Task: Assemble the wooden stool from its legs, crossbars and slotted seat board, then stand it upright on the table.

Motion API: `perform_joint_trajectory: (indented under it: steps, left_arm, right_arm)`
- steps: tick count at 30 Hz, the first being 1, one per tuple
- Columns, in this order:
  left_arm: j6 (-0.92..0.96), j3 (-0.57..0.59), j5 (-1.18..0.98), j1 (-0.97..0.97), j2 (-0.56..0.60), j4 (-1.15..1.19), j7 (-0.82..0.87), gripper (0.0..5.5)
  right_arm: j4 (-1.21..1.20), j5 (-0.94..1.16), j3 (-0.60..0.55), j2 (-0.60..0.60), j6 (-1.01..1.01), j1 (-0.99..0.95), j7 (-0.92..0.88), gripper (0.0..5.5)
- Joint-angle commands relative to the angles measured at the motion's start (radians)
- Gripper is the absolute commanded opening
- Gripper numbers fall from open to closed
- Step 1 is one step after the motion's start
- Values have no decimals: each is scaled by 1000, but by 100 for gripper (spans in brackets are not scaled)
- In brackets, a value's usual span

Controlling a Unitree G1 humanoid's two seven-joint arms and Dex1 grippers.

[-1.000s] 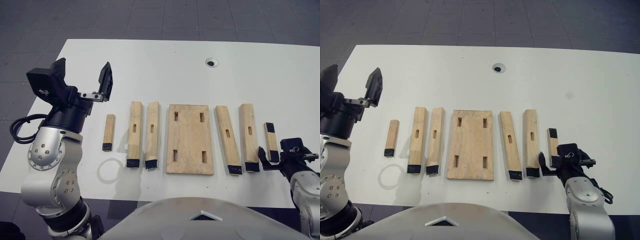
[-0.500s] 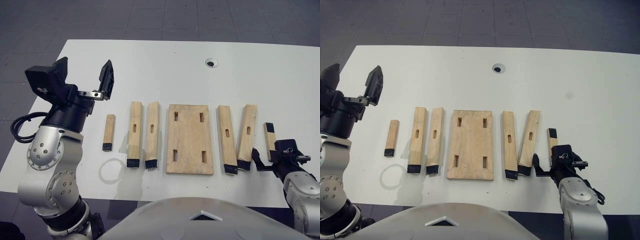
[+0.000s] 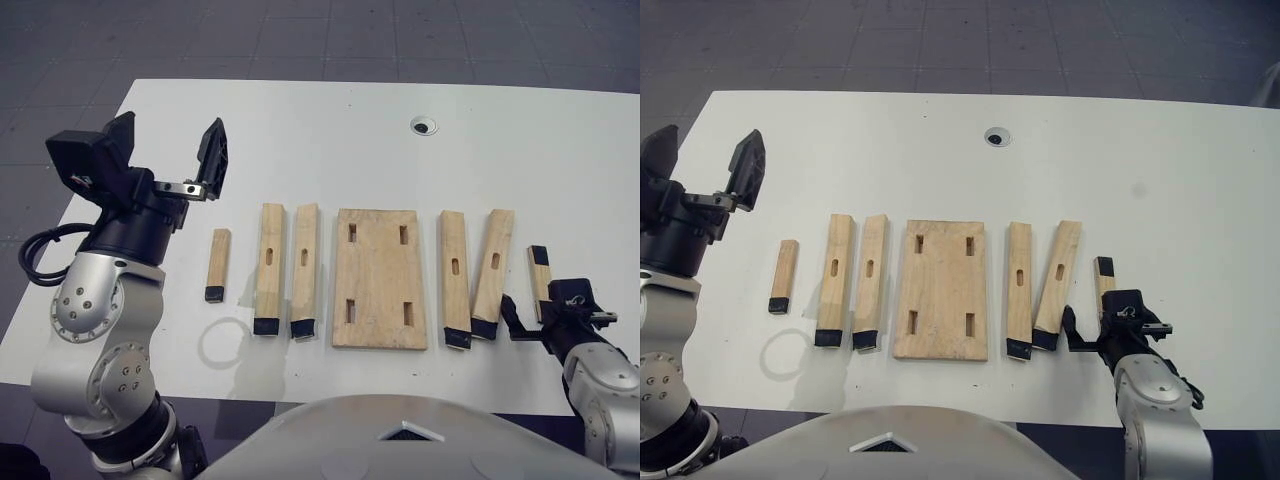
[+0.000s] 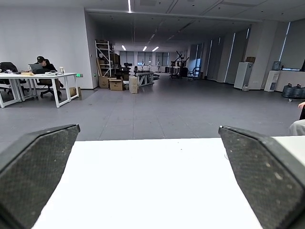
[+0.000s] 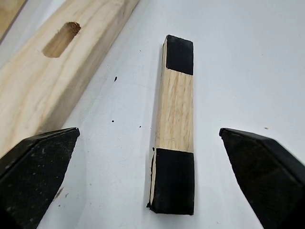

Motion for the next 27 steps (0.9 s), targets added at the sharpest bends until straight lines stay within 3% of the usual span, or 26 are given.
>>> perform_joint_trajectory:
  steps: [1,10,27]
  left_arm:
    - [8,9,-8,10,15,-10,12,547]
    - [8,24,-22,3,17,-15,18,547]
    - [6,37,-45,-1,41,-12,23,550]
  right_arm:
    - [46,-7,40,13,41,49,-1,550]
    - [59,-3,69,49,11,96,-12,550]
    - [14,21,102,113,-8,134,-17,228]
